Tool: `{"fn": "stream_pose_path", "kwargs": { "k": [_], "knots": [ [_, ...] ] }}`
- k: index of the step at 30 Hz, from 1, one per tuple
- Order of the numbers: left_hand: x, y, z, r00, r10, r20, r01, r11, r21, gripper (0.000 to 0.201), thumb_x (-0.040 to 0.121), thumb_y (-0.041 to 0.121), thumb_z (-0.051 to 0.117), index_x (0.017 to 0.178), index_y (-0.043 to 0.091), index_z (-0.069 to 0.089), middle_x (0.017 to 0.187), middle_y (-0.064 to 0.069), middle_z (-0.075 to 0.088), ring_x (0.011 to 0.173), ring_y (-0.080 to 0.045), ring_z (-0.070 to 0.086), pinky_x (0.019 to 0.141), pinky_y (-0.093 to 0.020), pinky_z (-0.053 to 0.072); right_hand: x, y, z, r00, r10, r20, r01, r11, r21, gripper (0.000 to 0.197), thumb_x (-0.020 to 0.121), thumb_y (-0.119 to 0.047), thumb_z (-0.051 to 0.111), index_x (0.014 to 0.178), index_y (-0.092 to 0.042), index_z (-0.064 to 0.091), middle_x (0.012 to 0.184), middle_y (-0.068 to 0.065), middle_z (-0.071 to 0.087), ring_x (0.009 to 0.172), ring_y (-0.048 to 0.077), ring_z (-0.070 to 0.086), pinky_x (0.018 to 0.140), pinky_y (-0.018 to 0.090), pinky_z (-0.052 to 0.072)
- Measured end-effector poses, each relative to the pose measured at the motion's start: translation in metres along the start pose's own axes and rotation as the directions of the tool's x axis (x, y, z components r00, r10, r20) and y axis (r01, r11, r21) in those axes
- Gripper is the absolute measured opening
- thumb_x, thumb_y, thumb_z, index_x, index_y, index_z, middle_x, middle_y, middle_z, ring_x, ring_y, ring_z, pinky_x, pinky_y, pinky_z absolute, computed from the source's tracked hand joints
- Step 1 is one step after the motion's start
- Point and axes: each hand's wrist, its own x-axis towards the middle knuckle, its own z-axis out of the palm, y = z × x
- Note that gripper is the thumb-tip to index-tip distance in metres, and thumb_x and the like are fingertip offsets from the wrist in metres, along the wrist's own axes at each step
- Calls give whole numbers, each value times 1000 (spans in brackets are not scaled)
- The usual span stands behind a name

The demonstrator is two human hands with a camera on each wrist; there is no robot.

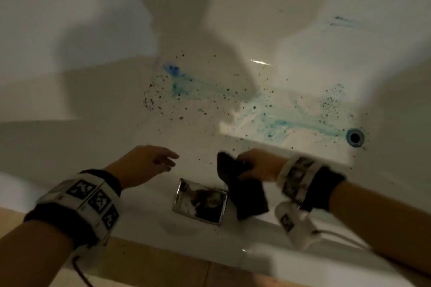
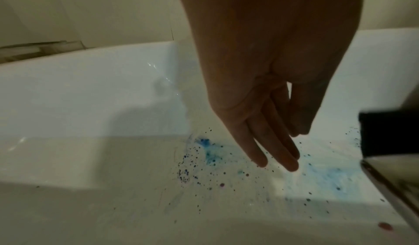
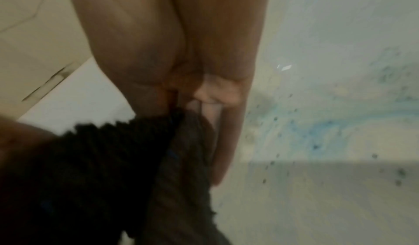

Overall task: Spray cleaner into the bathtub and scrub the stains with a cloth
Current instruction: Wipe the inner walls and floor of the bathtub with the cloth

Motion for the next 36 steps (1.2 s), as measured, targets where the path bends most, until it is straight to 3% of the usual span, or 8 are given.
{"fn": "stream_pose_path", "kwargs": {
  "k": [3, 6, 10, 16, 24, 28, 32, 36],
  "knots": [
    [8, 6, -9, 1000, 6, -7, -6, 1000, -1, 31, 94, 11, 52, 124, 20, 57, 115, 1, 65, 104, -9, 59, 87, -12, 38, -14, 29, -38, 1000, 26, 15, -28, 991, 132, 18, 82, -10, 66, 96, -21, 64, 98, 4, 66, 97, 22, 62, 91, 34, 49],
    [18, 11, -10, 999, 6, 41, -7, 1000, 29, 31, 94, 11, 51, 124, 19, 57, 117, 1, 65, 106, -11, 60, 89, -14, 39, -21, 45, -38, 956, 36, 290, -83, 985, 151, 29, 80, -4, 68, 75, -31, 62, 74, -9, 68, 82, 17, 66, 83, 35, 55],
    [31, 14, -6, 997, 7, 77, -10, 999, 40, 32, 95, 12, 51, 125, 20, 56, 118, 1, 63, 108, -11, 58, 90, -15, 40, -10, 35, 6, 849, 59, 524, -121, 989, 84, 19, 79, -4, 69, 92, -17, 68, 85, 1, 71, 74, 8, 60, 71, 24, 51],
    [42, -3, -11, 995, -38, 87, 34, 998, 45, 31, 95, 14, 50, 125, 21, 55, 118, 2, 64, 106, -11, 58, 89, -15, 39, 32, 3, 23, 933, 40, 358, 15, 989, -149, 42, 71, -17, 77, 110, -7, 67, 115, 7, 64, 102, 19, 57, 88, 27, 45],
    [51, 7, -2, 984, 9, 176, -10, 1000, 7, 32, 94, 33, 51, 124, 24, 58, 119, 2, 63, 107, -10, 58, 93, -18, 40, 47, 3, 18, 996, 16, 85, 0, 983, -185, 29, 75, -19, 74, 99, -5, 69, 111, 8, 64, 105, 22, 58, 84, 22, 44],
    [73, 38, 11, 939, 27, 344, -31, 999, 8, 54, 87, 49, 55, 134, 24, 47, 127, 4, 57, 116, -14, 53, 103, -27, 38, 44, 9, -10, 992, 20, -126, -18, 1000, 17, 27, 70, -34, 78, 86, -17, 64, 84, -9, 55, 87, 15, 52, 63, 15, 38],
    [86, 51, 20, 920, 40, 390, -34, 999, -22, 56, 77, 44, 70, 127, 30, 47, 119, 0, 62, 106, -15, 58, 99, -32, 43, 46, 6, -17, 998, -34, -47, 38, 996, 81, 26, 68, -35, 79, 87, -21, 68, 84, -10, 57, 85, 11, 53, 78, 24, 44],
    [89, 49, 20, 928, 84, 362, -125, 988, 92, 36, 78, 37, 71, 109, 26, 56, 111, 0, 49, 102, -17, 50, 93, -28, 42, 36, 14, -20, 995, -100, 0, 97, 961, 259, 14, 78, -22, 72, 92, -21, 68, 83, -19, 59, 78, -5, 55, 81, 16, 42]
  ]
}}
